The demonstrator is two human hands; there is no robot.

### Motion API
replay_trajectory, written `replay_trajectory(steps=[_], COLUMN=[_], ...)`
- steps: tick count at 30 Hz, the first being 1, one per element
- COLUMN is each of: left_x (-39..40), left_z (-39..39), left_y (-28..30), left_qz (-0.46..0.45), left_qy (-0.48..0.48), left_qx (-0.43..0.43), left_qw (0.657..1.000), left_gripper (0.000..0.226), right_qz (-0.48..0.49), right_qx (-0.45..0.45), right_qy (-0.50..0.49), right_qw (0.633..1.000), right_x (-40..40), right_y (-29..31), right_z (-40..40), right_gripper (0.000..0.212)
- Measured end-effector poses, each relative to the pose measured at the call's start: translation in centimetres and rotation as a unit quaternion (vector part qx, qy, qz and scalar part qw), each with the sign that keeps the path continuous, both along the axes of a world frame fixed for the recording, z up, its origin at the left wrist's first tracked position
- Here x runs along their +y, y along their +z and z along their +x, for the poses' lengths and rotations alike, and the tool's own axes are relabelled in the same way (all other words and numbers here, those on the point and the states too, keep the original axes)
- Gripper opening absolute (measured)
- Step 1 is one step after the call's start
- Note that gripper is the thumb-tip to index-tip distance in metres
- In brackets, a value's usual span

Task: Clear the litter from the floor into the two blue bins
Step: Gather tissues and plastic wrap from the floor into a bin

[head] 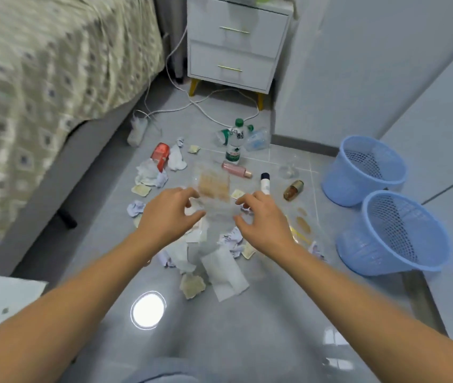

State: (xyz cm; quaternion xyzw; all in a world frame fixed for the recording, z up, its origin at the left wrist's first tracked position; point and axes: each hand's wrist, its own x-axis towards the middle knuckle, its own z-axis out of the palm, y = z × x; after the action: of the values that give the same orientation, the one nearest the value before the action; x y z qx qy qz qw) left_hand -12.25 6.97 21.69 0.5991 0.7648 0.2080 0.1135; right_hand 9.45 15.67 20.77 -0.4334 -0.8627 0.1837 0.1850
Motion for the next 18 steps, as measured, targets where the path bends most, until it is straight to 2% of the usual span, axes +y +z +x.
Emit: replay_trajectory(steps=[4,8,14,18], left_x=[-1.9,-0.1,4.6,5.3], left_z=[-2.5,-2.9,0.1,3.3], left_y=[0.7,0.4,-4.5,-9.5], left_qz=[-0.006,-0.005,-0.052,-0.120], left_qy=[0.022,0.002,-0.034,-0.060], left_qx=[-0.021,-0.005,0.012,0.030], left_qw=[1.000,1.000,0.998,0.991], left_gripper=[0.039,0.040,0.041,0.044], right_qz=[0.004,0.019,-0.038,-0.085], right_qx=[-0.033,-0.023,-0.023,-0.103], right_qy=[0.009,-0.012,-0.020,0.016], right_qw=[0.999,0.999,0.999,0.991], right_x=[-1.3,1.5,3.9,4.4], right_y=[1.6,1.2,-7.1,-12.8], right_z=[-2.0,-1.8,1.4,3.2], right_gripper=[0.028,0.026,0.029,0.040])
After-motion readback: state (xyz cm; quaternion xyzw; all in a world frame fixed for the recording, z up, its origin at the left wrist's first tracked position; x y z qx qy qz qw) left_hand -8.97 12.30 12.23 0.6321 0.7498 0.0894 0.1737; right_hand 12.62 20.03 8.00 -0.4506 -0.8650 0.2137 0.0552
